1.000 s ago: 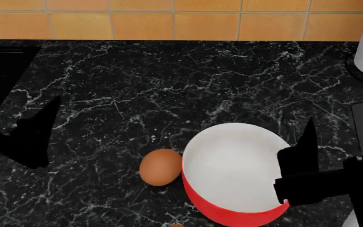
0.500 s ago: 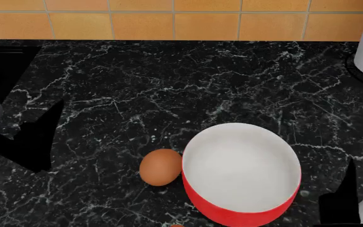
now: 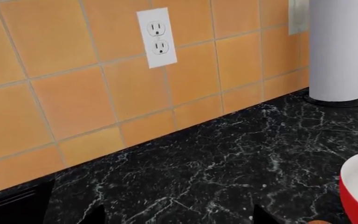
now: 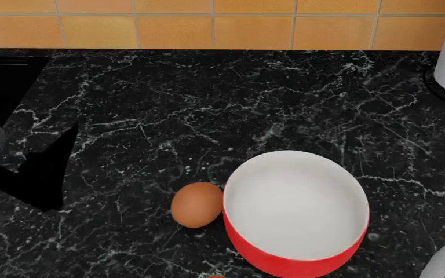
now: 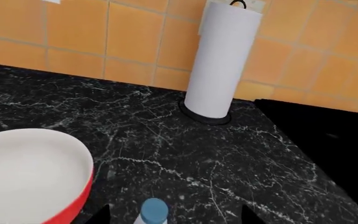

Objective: Place the eggs and milk next to the bowl.

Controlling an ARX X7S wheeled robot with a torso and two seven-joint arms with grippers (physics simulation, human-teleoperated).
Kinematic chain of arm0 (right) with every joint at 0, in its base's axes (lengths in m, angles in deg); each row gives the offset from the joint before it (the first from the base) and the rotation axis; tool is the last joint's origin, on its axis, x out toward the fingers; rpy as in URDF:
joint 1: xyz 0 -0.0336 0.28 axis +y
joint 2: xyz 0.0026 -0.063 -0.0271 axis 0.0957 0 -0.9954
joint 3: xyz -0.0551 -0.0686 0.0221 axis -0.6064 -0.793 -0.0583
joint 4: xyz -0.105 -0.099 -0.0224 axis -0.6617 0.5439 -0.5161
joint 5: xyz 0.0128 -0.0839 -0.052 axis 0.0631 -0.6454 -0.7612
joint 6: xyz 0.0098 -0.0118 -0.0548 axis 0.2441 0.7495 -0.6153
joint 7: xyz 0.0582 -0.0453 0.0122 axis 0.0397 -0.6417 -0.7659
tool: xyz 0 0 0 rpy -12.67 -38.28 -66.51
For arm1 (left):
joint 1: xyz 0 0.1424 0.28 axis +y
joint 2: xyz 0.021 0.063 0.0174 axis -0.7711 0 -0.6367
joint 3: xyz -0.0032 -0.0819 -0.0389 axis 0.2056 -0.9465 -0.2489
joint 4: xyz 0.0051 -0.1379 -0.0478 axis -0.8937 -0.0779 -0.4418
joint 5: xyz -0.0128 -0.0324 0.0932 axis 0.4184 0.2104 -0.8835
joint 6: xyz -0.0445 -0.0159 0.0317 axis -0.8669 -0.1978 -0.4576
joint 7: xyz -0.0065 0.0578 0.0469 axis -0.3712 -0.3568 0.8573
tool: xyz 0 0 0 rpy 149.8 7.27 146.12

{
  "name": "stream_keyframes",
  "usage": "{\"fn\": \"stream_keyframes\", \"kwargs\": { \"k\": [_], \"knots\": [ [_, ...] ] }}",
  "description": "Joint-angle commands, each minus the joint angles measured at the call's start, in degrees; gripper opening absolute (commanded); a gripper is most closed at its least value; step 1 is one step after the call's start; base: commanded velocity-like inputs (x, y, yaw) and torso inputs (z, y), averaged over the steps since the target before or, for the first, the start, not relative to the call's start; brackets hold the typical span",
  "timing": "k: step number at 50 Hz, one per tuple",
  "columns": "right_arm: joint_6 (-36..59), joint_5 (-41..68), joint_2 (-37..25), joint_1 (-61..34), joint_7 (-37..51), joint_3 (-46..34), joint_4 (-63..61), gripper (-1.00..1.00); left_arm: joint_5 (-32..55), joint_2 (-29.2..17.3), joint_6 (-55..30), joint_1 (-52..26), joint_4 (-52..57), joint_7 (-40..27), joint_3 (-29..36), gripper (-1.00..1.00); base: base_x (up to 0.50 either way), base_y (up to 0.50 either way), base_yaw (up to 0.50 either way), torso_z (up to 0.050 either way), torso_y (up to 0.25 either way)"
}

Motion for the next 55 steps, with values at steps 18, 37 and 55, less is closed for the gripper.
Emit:
{"fn": "stream_keyframes", "kwargs": {
  "k": [18,37,55],
  "knots": [
    [8.1,-27.9,15.6,1.5,-25.1,8.6,-3.7,1.0,0.6,0.4,3.8,1.5,-3.3,0.7,-1.0,1.0,0.0,0.0,0.0,0.0,0.0],
    [-4.0,-55.0,18.6,10.4,-42.2,-3.2,-4.5,1.0,0.1,0.2,4.3,2.2,-3.4,0.6,-0.6,1.0,0.0,0.0,0.0,0.0,0.0],
    [-12.2,-65.6,18.5,10.5,-45.8,-13.7,0.9,1.0,0.0,-0.3,4.6,2.8,-3.7,0.8,-0.5,1.0,0.0,0.0,0.0,0.0,0.0]
  ]
}}
